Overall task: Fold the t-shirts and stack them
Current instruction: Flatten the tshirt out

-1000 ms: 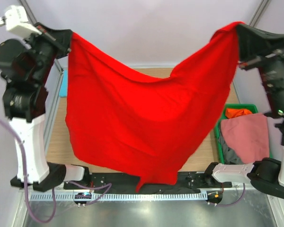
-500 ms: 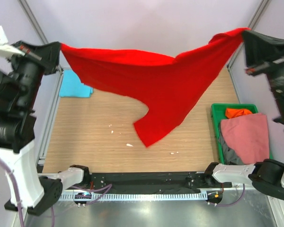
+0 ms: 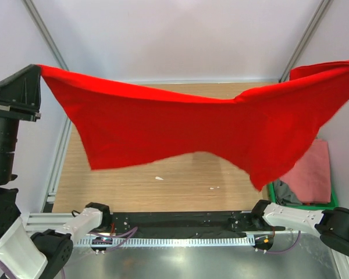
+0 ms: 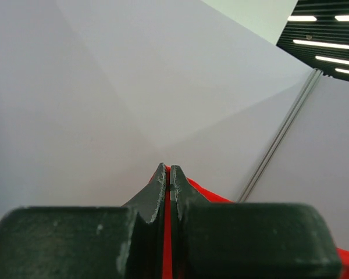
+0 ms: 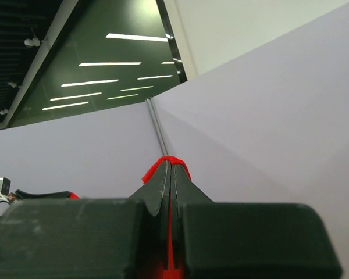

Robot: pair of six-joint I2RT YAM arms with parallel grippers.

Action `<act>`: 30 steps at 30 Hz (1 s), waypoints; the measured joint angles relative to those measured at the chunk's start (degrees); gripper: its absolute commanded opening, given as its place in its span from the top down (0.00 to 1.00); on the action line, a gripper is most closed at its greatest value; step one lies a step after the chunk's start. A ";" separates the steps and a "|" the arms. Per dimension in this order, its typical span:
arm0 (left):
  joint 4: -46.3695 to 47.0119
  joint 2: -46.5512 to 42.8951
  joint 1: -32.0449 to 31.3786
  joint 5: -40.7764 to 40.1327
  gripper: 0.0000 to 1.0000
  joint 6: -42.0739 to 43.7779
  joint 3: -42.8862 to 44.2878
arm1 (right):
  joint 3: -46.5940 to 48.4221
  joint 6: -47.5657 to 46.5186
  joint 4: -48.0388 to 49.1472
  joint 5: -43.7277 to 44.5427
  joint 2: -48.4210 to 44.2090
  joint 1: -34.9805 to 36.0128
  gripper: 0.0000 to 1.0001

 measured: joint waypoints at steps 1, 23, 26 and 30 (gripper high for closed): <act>0.07 0.46 -0.28 -0.26 1.00 0.13 0.96 | 0.15 0.72 0.11 -0.42 0.24 0.00 0.99; 11.65 34.03 2.40 -0.42 1.00 4.46 -34.51 | -56.22 -6.34 21.18 6.25 16.44 -21.99 0.99; 13.22 43.01 4.94 1.44 1.00 3.65 -36.37 | -60.52 -3.82 21.22 4.44 22.88 -28.33 0.99; 16.44 50.88 7.41 4.46 1.00 1.36 -34.05 | -59.63 -1.44 23.12 0.98 29.27 -32.85 0.99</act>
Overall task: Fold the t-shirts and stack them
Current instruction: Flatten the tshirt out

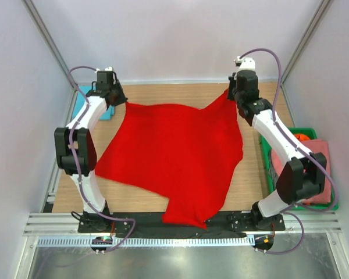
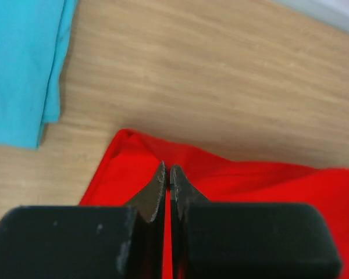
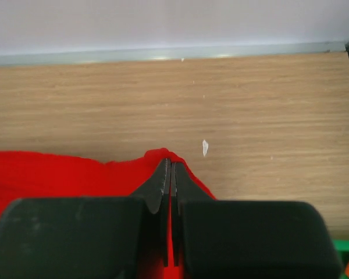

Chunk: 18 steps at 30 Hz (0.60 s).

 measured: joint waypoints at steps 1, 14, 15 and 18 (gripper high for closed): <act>0.55 1.51 0.37 0.74 1.00 -0.50 1.62 | 1.11 0.15 -0.02 -0.66 1.11 -0.52 0.99; 4.92 -3.37 1.66 7.56 1.00 -6.99 17.31 | 25.79 -0.13 -0.81 -8.79 3.23 -1.66 0.99; 4.92 -5.25 1.75 7.89 1.00 -7.45 17.31 | 25.88 -0.11 -1.53 -9.51 1.25 -1.66 0.99; 5.01 -12.72 2.01 8.31 1.00 -8.74 16.70 | 26.03 0.20 -3.54 -11.50 -5.66 -1.66 0.99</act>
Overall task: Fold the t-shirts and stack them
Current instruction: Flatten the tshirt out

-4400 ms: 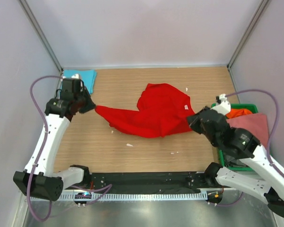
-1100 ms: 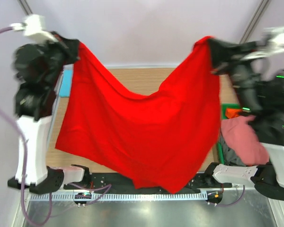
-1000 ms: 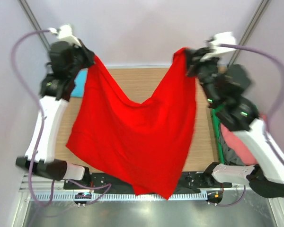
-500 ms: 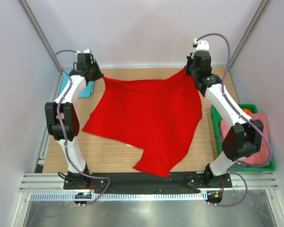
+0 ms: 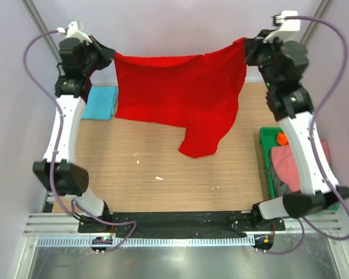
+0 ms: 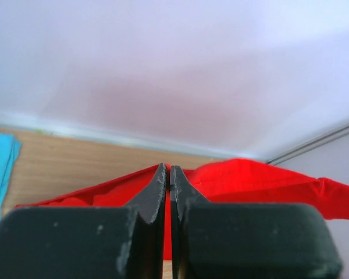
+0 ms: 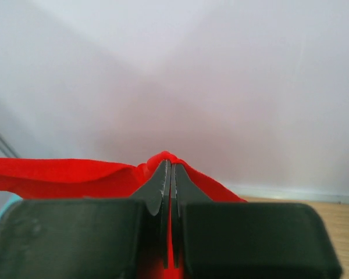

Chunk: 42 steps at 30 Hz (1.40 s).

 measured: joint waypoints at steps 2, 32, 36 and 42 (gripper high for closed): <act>0.07 -5.64 0.17 0.00 1.00 -0.46 -0.31 | 0.85 0.50 -1.22 -1.14 -4.79 0.00 0.99; -0.26 -27.19 -1.07 -5.57 1.00 4.92 1.84 | 10.93 7.06 2.36 -4.37 -15.23 3.78 0.99; 3.15 -18.80 -1.07 -4.85 1.00 6.21 -10.69 | -3.91 5.68 7.72 -1.99 -9.94 3.78 0.99; 5.88 -8.46 -0.94 -3.21 1.00 7.19 -30.10 | -29.44 5.16 13.11 0.15 -2.82 3.69 0.99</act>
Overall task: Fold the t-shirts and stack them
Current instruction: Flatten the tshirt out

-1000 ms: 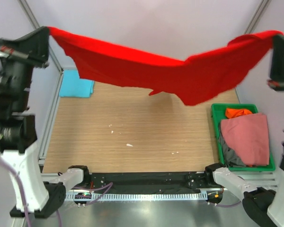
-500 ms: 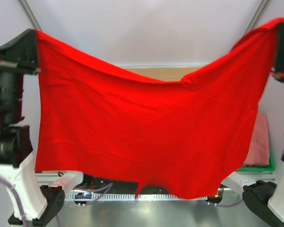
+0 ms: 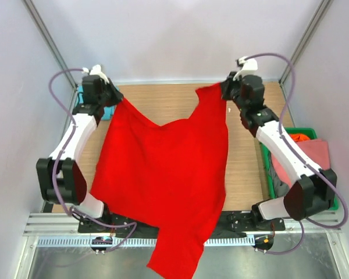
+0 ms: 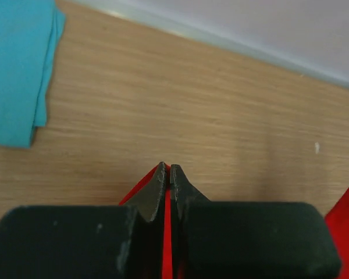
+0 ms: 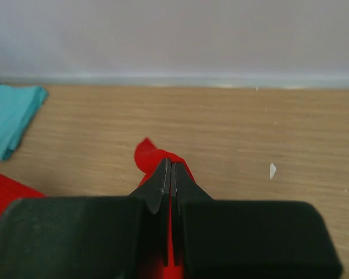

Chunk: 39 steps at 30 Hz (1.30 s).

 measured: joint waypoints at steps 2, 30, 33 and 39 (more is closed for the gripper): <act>2.23 3.28 0.09 0.68 1.00 0.07 -4.11 | -4.24 -0.11 1.18 0.26 1.92 -0.26 0.99; 13.84 39.63 5.05 10.62 1.00 -1.90 20.76 | 2.01 -2.40 -5.11 -3.17 12.37 -4.59 0.99; 11.91 41.31 5.29 11.08 1.00 -1.84 21.90 | 1.31 -1.57 -8.92 -2.82 8.61 -4.04 0.99; 6.38 42.49 6.03 11.34 1.00 -1.79 23.76 | 1.33 1.25 -16.55 -2.21 6.67 -0.94 0.99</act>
